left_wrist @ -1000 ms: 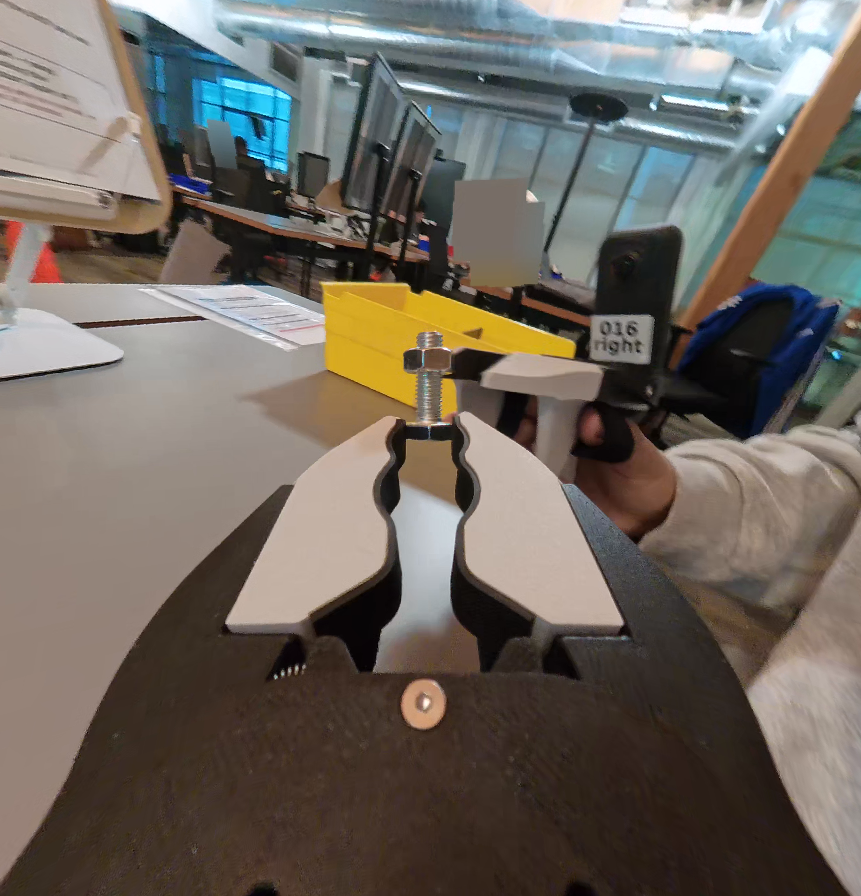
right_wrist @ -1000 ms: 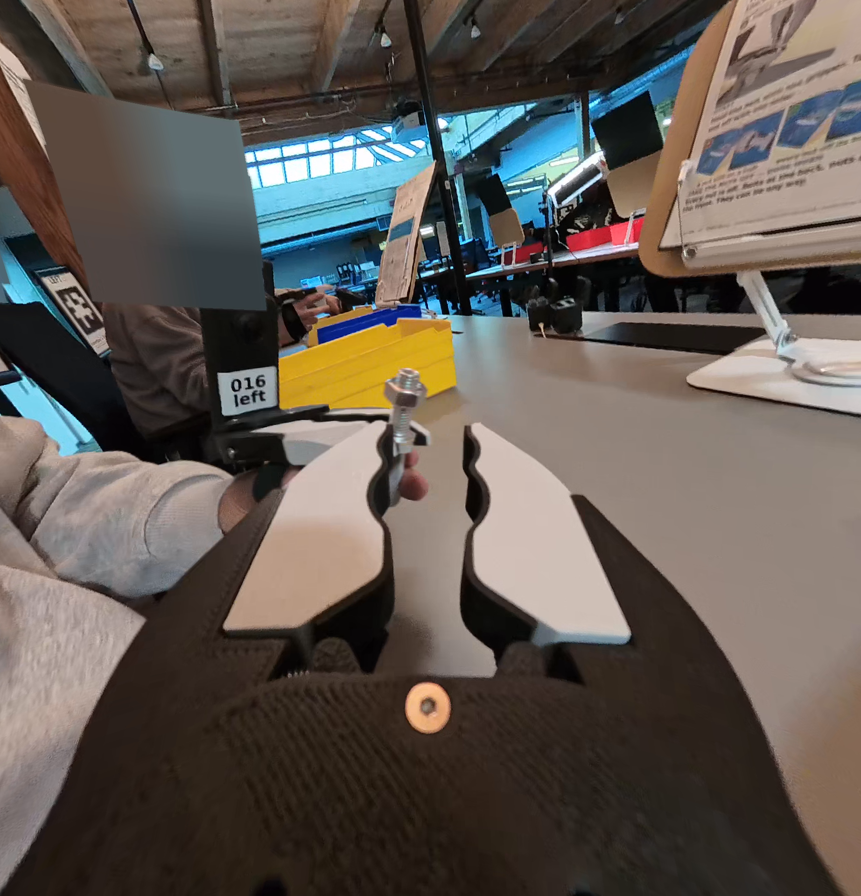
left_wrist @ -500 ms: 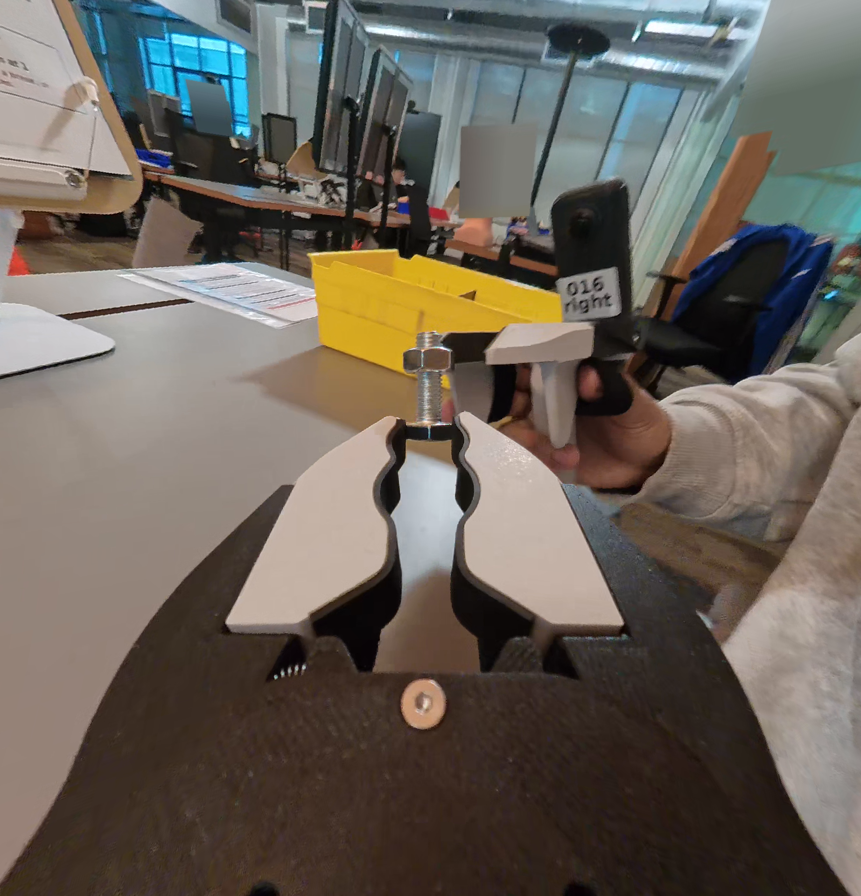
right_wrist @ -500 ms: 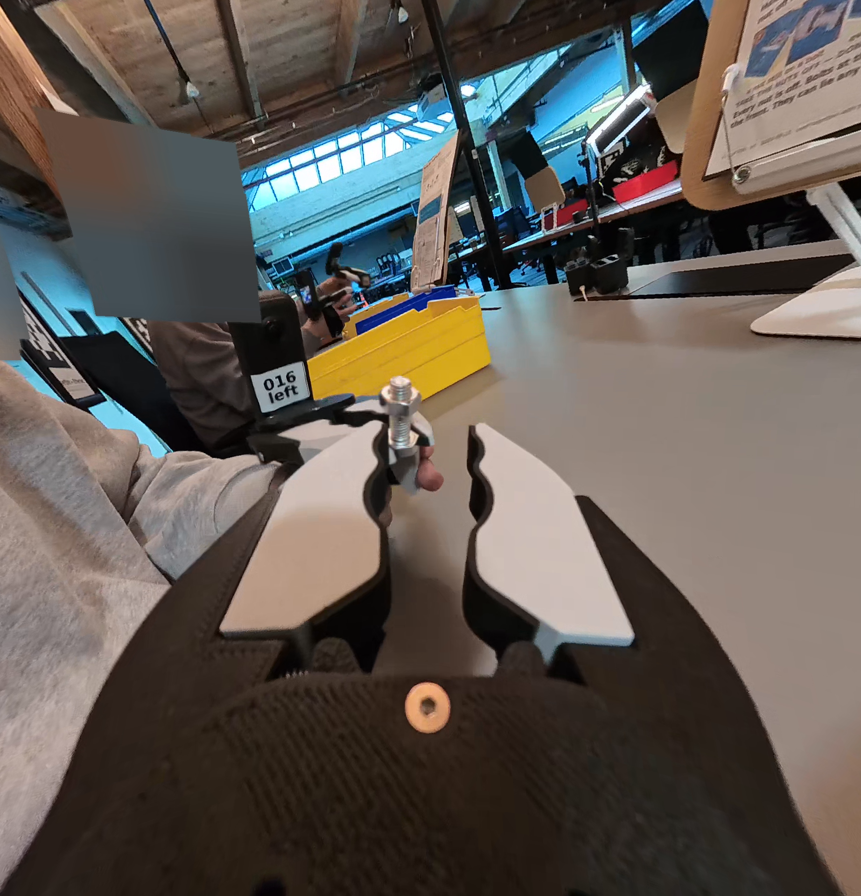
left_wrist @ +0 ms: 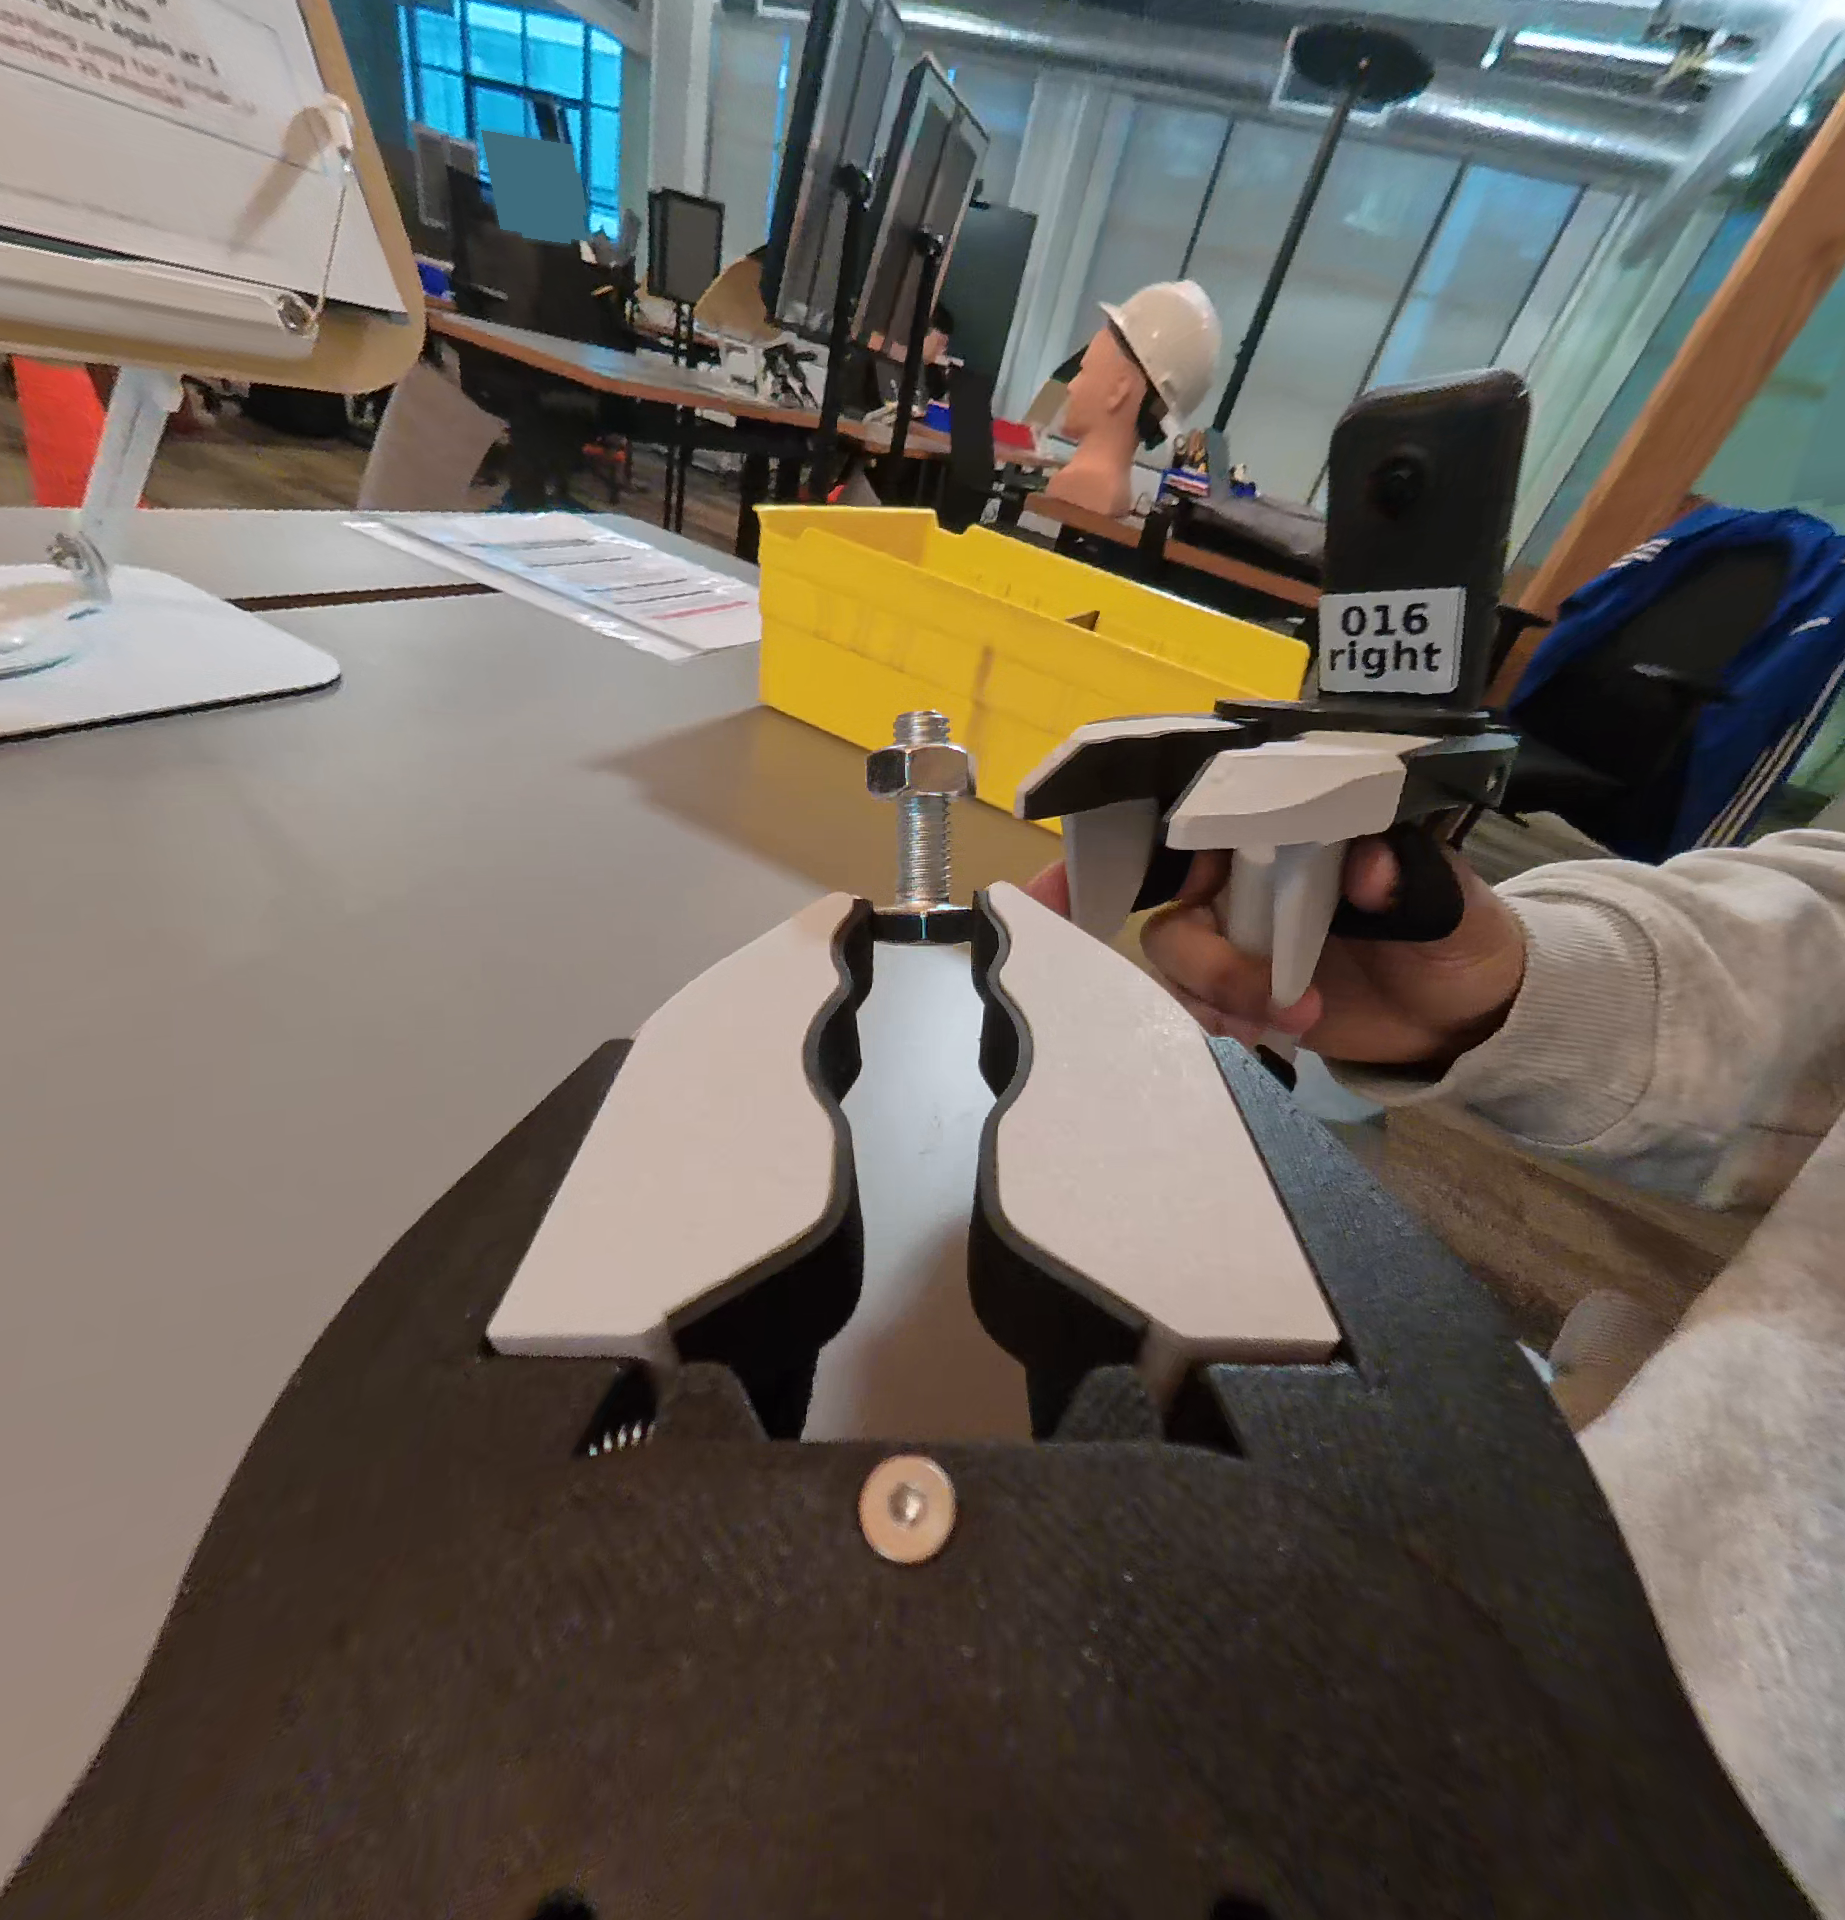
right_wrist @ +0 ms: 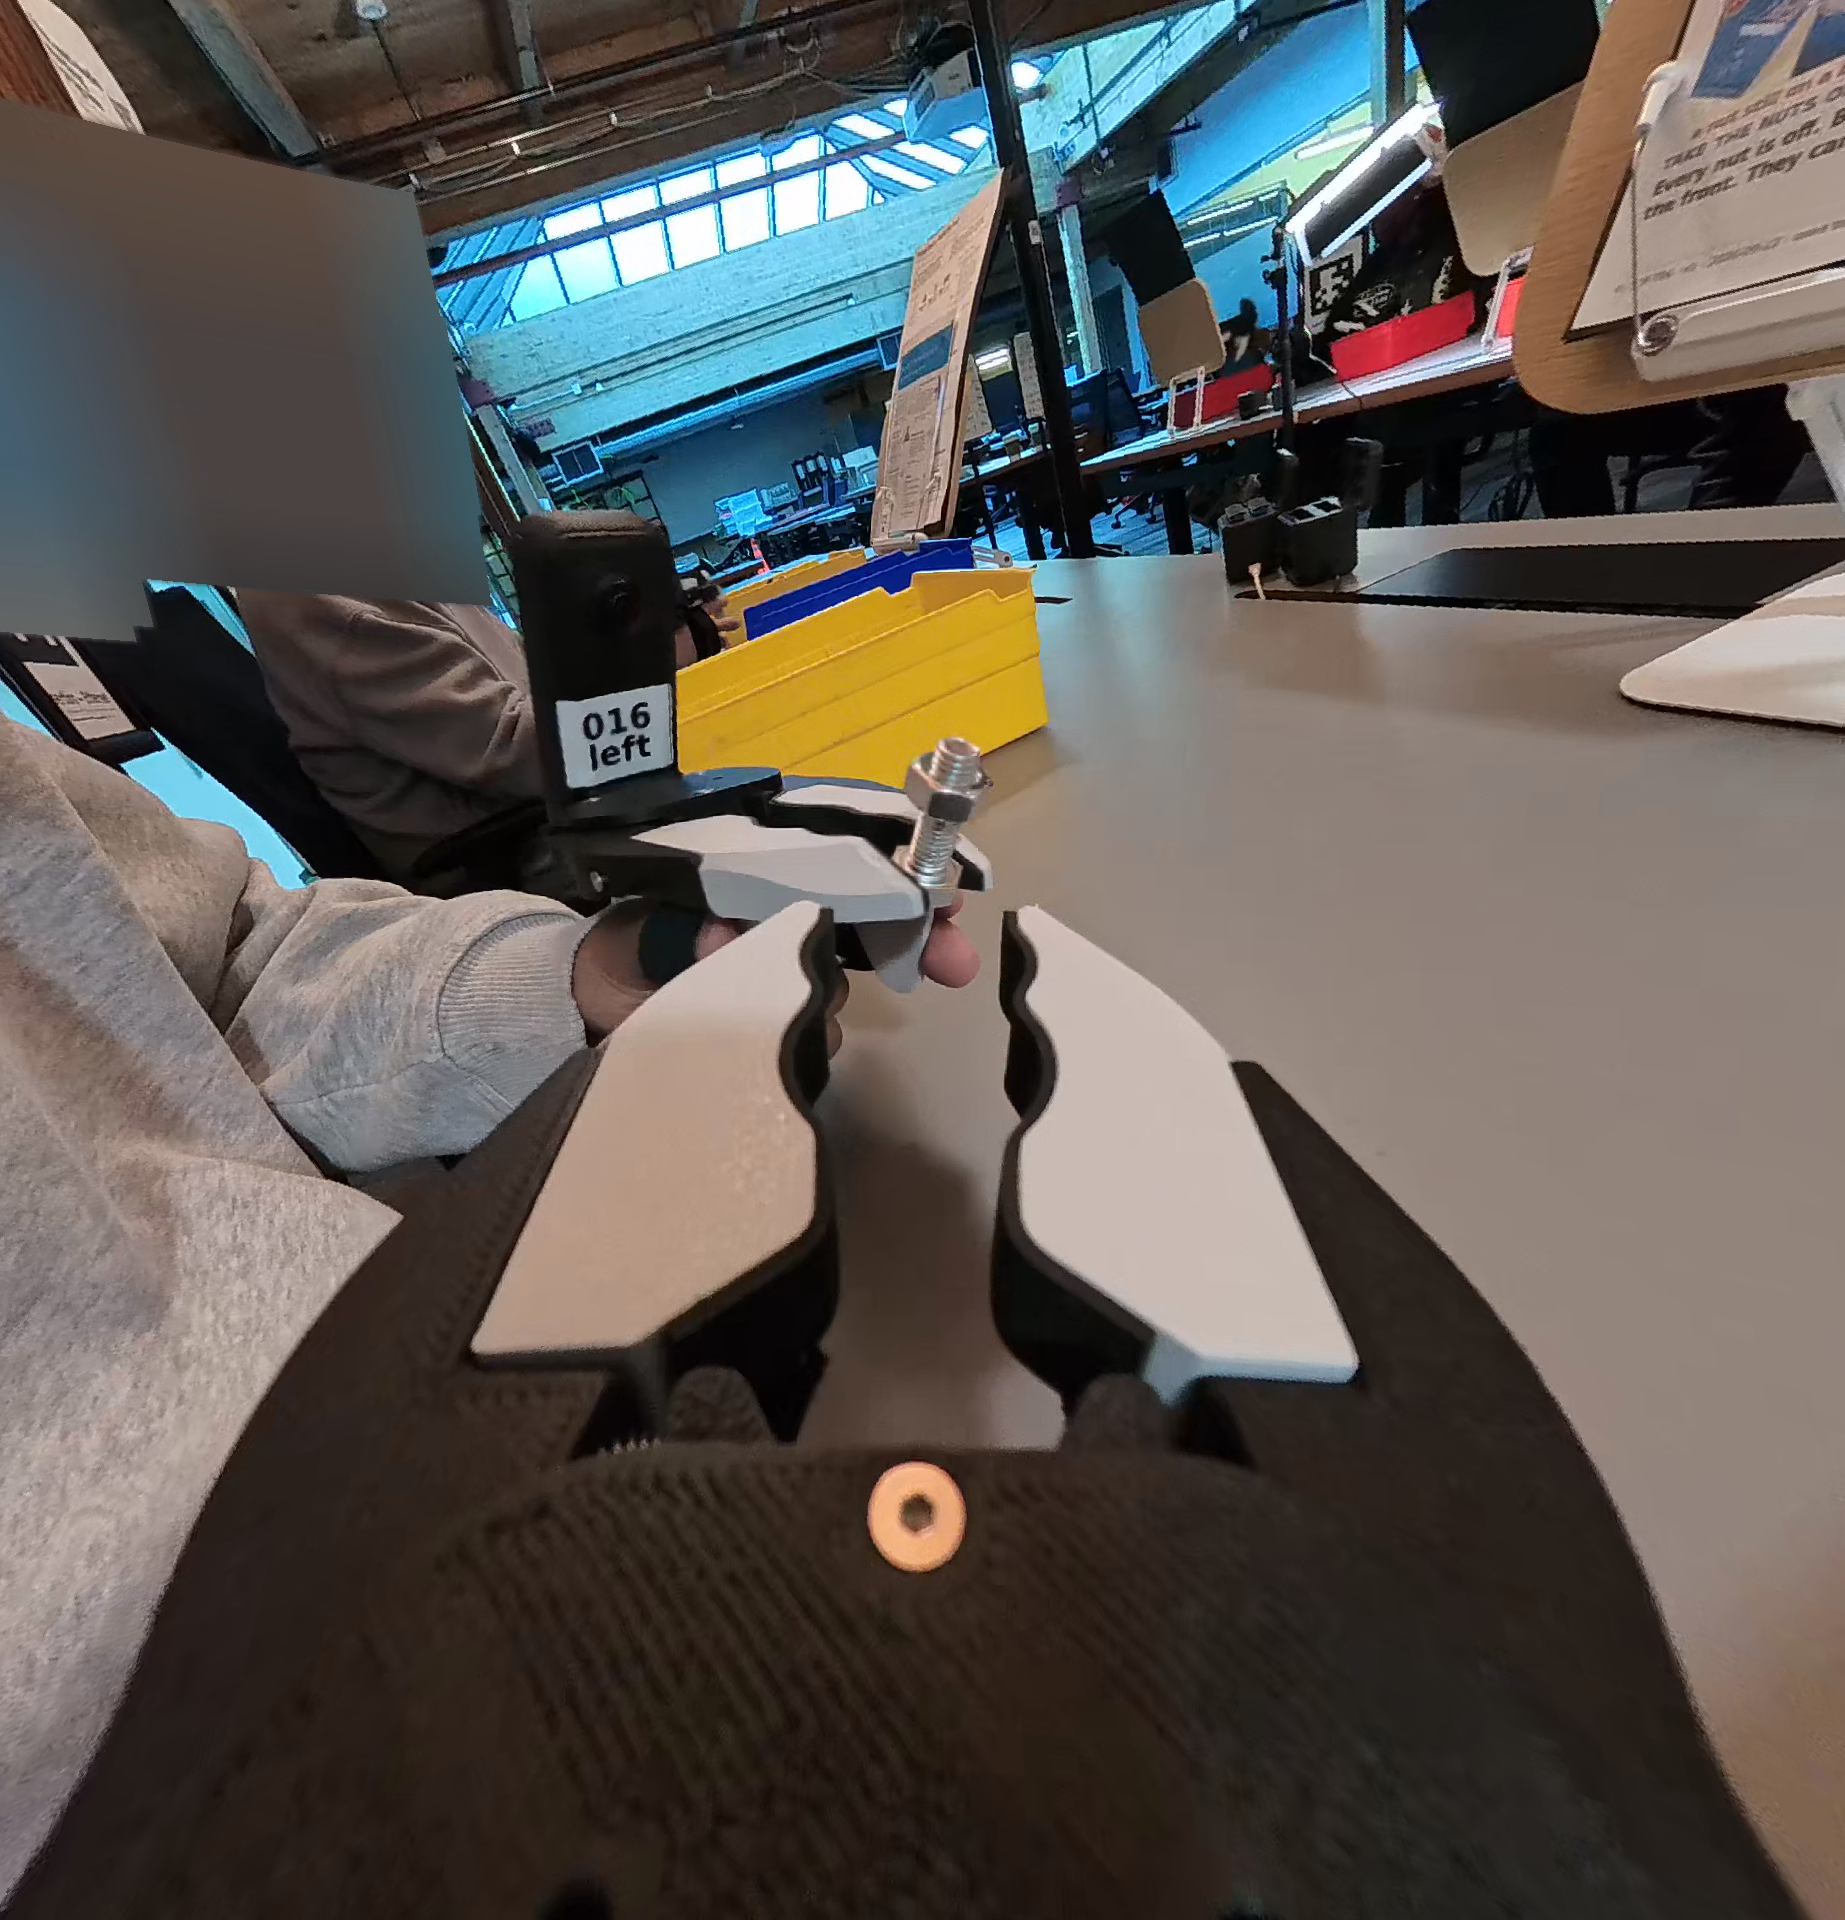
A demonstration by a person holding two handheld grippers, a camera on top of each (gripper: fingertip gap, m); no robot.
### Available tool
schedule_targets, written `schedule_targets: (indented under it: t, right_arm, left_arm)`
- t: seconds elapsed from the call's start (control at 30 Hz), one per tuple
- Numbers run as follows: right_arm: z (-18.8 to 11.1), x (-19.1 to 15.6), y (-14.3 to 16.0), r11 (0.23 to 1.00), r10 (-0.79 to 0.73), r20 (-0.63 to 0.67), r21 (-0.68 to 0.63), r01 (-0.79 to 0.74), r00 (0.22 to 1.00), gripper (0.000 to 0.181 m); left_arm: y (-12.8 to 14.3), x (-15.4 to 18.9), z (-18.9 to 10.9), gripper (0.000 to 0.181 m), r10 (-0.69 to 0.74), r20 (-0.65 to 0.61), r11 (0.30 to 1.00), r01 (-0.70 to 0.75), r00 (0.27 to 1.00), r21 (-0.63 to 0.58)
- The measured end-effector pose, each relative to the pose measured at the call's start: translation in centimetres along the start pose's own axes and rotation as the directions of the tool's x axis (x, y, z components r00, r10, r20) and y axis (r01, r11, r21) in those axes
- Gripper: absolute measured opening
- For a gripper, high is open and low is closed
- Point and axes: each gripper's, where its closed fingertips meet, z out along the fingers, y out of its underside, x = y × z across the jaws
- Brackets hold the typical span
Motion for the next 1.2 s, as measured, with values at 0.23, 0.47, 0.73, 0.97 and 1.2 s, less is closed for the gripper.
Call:
schedule_targets:
  t: [0.23,0.47,0.73,0.97,1.2]
  right_arm:
    - [-0.1,0.7,0.6,0.998,0.007,-0.039,-0.056,-0.009,0.999,0.026]
    - [-0.1,1.0,2.6,0.973,0.049,-0.039,-0.226,-0.057,0.998,0.020]
    - [-0.2,0.2,1.7,0.951,0.120,-0.025,-0.286,-0.123,0.992,0.025]
    - [-0.4,-0.7,1.4,0.915,0.168,-0.028,-0.367,-0.167,0.985,0.023]
    - [-0.2,-0.8,2.3,0.897,0.086,-0.049,-0.430,-0.098,0.995,0.023]
  left_arm:
    - [1.3,-1.0,0.0,0.019,0.233,0.067,0.963,-0.221,0.970,-0.154]
    - [3.3,-0.1,0.4,0.020,0.444,0.015,0.862,-0.423,0.896,-0.278]
    - [3.2,1.7,0.7,0.020,0.450,-0.028,0.866,-0.444,0.893,-0.230]
    - [2.9,3.1,0.9,0.021,0.427,-0.051,0.884,-0.429,0.903,-0.187]
    - [2.8,3.3,0.9,0.021,0.415,-0.056,0.891,-0.418,0.908,-0.175]
